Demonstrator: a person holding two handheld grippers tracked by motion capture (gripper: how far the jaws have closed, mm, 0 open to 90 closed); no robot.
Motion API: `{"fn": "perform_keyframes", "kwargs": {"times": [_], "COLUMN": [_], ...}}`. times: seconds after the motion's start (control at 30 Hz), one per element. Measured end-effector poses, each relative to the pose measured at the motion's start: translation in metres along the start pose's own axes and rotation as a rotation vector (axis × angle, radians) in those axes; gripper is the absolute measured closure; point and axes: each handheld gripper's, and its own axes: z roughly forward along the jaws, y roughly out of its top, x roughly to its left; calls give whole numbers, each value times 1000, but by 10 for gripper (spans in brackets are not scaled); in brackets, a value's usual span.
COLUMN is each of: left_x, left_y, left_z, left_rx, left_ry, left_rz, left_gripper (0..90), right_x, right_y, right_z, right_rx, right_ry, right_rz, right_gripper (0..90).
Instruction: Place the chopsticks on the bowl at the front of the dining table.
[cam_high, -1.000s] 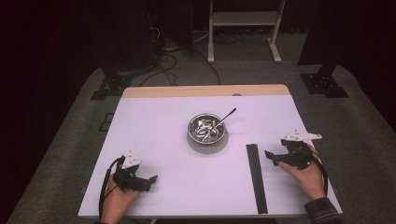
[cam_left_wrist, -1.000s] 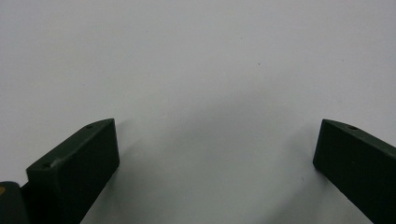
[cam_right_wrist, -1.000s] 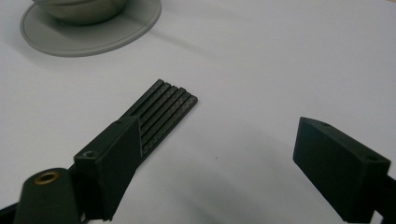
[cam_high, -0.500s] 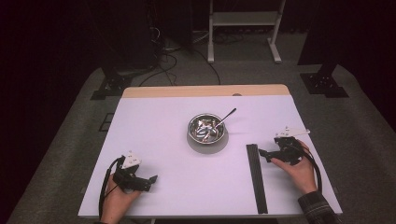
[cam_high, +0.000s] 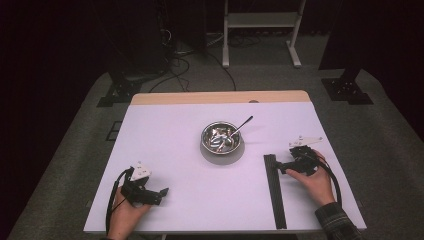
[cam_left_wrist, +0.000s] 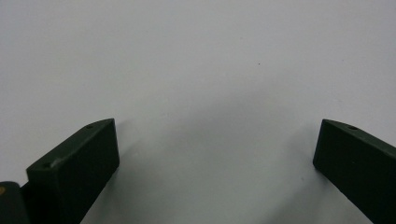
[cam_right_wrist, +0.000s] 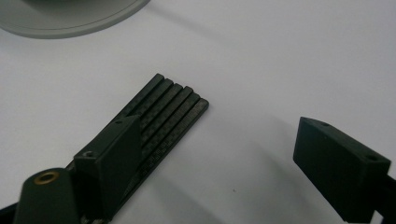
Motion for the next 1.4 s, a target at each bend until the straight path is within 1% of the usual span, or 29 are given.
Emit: {"fn": "perform_keyframes", "kwargs": {"times": [0.37, 0.87, 1.4], "left_x": [0, 0, 0], "left_y": [0, 0, 0], "left_z": [0, 0, 0], "left_rx": [0, 0, 0], "left_ry": [1, 2, 2], "left_rz": [0, -1, 0], "left_gripper": [0, 0, 0], "right_x": [0, 1, 7], "right_y": [0, -3, -10], "right_z": [2, 3, -3], "right_rx": [12, 42, 47], "right_ry": [-2, -20, -3], "right_rz": [5, -13, -10], "right_gripper": [137, 137, 140]}}
